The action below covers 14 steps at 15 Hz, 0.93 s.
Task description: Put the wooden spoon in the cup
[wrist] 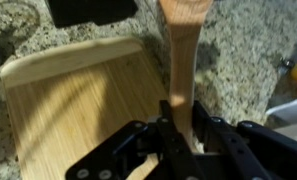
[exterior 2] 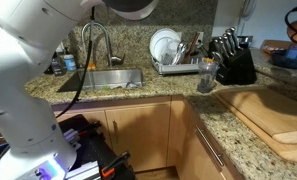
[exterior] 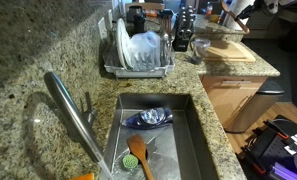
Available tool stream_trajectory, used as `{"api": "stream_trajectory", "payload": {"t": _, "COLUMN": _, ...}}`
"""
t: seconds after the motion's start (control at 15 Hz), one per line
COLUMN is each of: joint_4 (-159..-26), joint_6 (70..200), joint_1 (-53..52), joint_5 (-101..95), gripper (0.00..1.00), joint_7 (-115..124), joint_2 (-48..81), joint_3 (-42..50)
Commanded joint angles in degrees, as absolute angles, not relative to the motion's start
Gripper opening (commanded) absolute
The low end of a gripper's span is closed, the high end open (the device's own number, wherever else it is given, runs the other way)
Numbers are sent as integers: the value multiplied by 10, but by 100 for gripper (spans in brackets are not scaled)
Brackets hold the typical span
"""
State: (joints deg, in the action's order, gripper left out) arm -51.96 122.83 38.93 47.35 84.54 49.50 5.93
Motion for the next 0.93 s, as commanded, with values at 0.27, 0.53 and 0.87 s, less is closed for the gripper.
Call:
{"api": "stream_trajectory", "payload": {"t": 0.27, "joint_4": -625, "joint_6": 1242, "joint_1": 431, "joint_5": 658, "gripper": 6, "joint_7": 763, "joint_2": 344, "joint_3": -31}}
{"api": "stream_trajectory", "payload": {"t": 0.53, "joint_4": -588, "joint_6": 1236, "joint_1": 423, "joint_5": 641, "gripper": 25, "joint_7": 786, "joint_2": 363, "joint_3": -15}}
{"api": "stream_trajectory", "payload": {"t": 0.87, "joint_4": -542, "joint_6": 1213, "joint_1": 383, "joint_5": 696, "gripper": 6, "joint_7": 728, "joint_2": 387, "joint_3": -41}}
